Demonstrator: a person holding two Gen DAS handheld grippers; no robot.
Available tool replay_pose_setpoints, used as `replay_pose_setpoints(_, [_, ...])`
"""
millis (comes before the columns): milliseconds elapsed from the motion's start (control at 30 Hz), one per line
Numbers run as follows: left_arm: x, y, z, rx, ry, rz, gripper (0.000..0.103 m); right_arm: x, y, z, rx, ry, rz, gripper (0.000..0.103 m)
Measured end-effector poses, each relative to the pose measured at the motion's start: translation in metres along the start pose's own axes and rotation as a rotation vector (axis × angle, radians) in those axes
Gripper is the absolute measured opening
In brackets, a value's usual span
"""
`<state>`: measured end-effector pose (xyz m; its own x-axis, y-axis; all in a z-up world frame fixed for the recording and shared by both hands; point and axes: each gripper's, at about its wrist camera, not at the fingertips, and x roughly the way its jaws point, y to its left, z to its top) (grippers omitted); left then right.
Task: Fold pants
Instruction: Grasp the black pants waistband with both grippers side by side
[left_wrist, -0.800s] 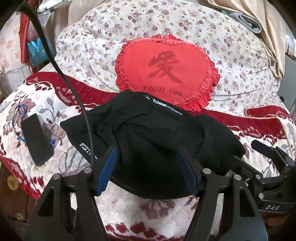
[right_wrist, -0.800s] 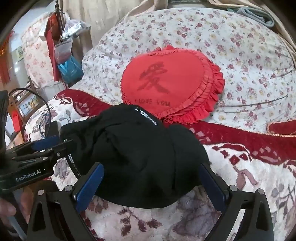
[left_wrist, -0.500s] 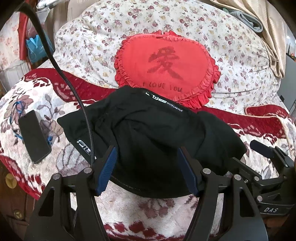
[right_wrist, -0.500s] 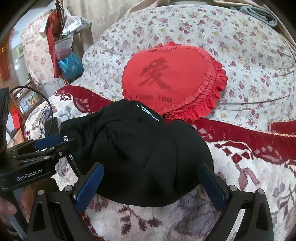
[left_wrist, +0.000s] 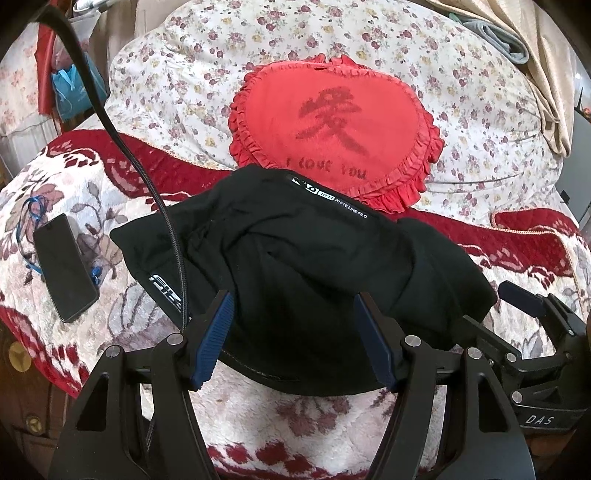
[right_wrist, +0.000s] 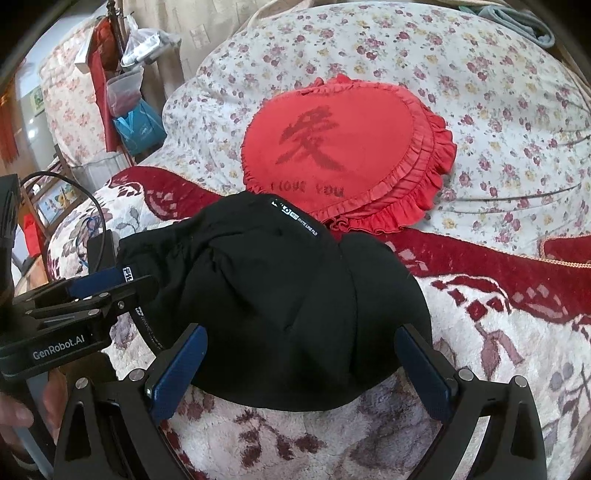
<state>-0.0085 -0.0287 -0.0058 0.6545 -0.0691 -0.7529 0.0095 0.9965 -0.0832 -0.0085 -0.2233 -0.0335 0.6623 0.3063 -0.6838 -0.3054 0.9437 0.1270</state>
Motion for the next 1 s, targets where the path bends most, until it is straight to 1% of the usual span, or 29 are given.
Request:
replay_pose_setpoints(100, [0.001, 0.0, -0.001, 0.003, 0.003, -0.002, 0.067, 0.001, -0.001, 0.0, 0.007, -0.003, -0.002, 0.101])
replay_pose_setpoints(233, [0.003, -0.001, -0.002, 0.002, 0.009, -0.002, 0.067, 0.003, -0.003, -0.001, 0.011, 0.018, -0.009, 0.101])
replay_pose_setpoints(400, [0.005, 0.0, -0.002, -0.004, 0.015, -0.003, 0.067, 0.003, -0.004, -0.002, 0.01, -0.011, 0.002, 0.101])
replay_pose_setpoints(467, [0.005, 0.0, -0.002, -0.004, 0.018, -0.004, 0.067, 0.004, -0.006, -0.001, 0.029, -0.033, 0.028, 0.101])
replay_pose_setpoints(567, [0.007, 0.001, -0.001, -0.003, 0.021, -0.002, 0.067, 0.006, -0.007, -0.001, 0.048, -0.025, 0.041, 0.101])
replay_pose_setpoints(600, [0.008, 0.002, -0.001, -0.003, 0.022, -0.001, 0.067, 0.006, -0.006, 0.0, 0.078, -0.02, 0.067, 0.101])
replay_pose_setpoints(667, [0.011, 0.003, -0.001, -0.006, 0.026, 0.0, 0.067, 0.006, -0.007, 0.001, 0.099, -0.021, 0.089, 0.101])
replay_pose_setpoints(767, [0.015, 0.006, 0.001, -0.012, 0.031, 0.004, 0.067, 0.01, -0.008, 0.001, 0.084, -0.008, 0.071, 0.101])
replay_pose_setpoints(800, [0.017, 0.008, 0.001, -0.015, 0.032, 0.005, 0.067, 0.013, -0.01, 0.001, 0.063, -0.004, 0.047, 0.101])
replay_pose_setpoints(1000, [0.032, 0.028, 0.007, -0.047, 0.049, 0.033, 0.067, 0.024, -0.032, 0.009, 0.086, -0.01, 0.013, 0.101])
